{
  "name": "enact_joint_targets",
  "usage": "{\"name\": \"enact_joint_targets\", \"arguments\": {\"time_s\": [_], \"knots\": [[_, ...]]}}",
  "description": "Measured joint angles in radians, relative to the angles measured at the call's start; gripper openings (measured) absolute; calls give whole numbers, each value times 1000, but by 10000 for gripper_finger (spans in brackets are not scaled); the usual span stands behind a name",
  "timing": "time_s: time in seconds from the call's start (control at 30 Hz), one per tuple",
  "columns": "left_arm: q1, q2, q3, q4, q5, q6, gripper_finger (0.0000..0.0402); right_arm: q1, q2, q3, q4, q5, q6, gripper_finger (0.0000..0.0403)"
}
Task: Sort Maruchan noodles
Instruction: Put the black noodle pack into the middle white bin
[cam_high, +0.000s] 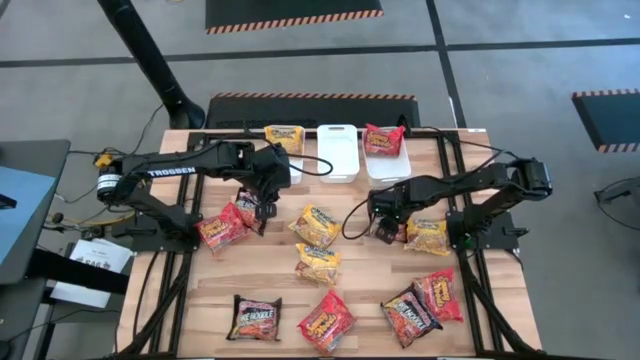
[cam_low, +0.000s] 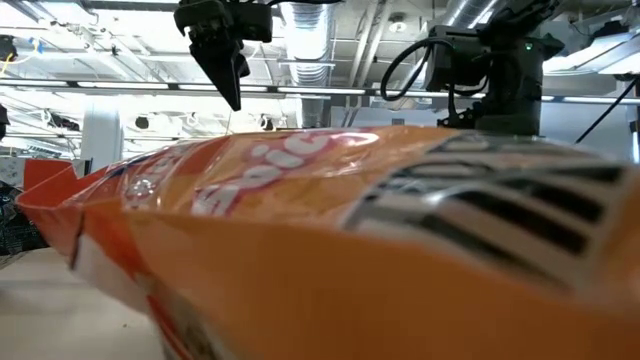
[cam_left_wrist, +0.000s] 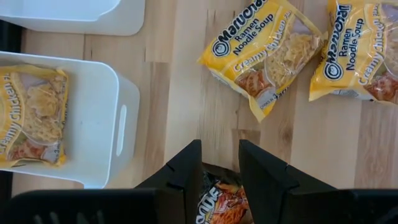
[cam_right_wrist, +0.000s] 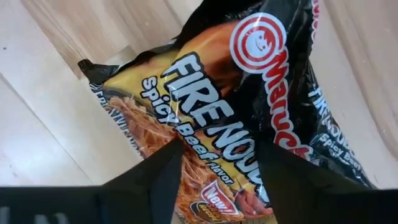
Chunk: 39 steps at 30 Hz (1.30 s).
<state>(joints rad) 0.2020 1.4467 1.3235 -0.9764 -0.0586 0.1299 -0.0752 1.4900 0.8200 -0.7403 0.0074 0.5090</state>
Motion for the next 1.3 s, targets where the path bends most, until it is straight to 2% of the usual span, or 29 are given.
{"name": "enact_joint_targets", "arguments": {"time_s": [0.3, 0.4, 0.63, 0.87, 1.1, 1.3], "knots": [[0, 0, 0, -1, 0, -12, 96, 23, 1, -2, 85, -1, 17, 50], [0, 0, 0, -2, 0, -20, 96, 23, 2, -2, 96, -3, 16, 11], [0, -12, 3, -52, -9, -27, 96, 38, 7, 36, 80, -9, 14, 5], [0, -64, 4, -59, -14, -38, 96, 102, 8, 163, 27, -1, 5, 4], [0, -100, 4, -56, -19, -48, 96, 135, 7, 307, 6, 125, -90, 3], [0, -107, 4, -54, -30, -48, 96, 77, 6, 398, 42, 282, -278, 3]]}}
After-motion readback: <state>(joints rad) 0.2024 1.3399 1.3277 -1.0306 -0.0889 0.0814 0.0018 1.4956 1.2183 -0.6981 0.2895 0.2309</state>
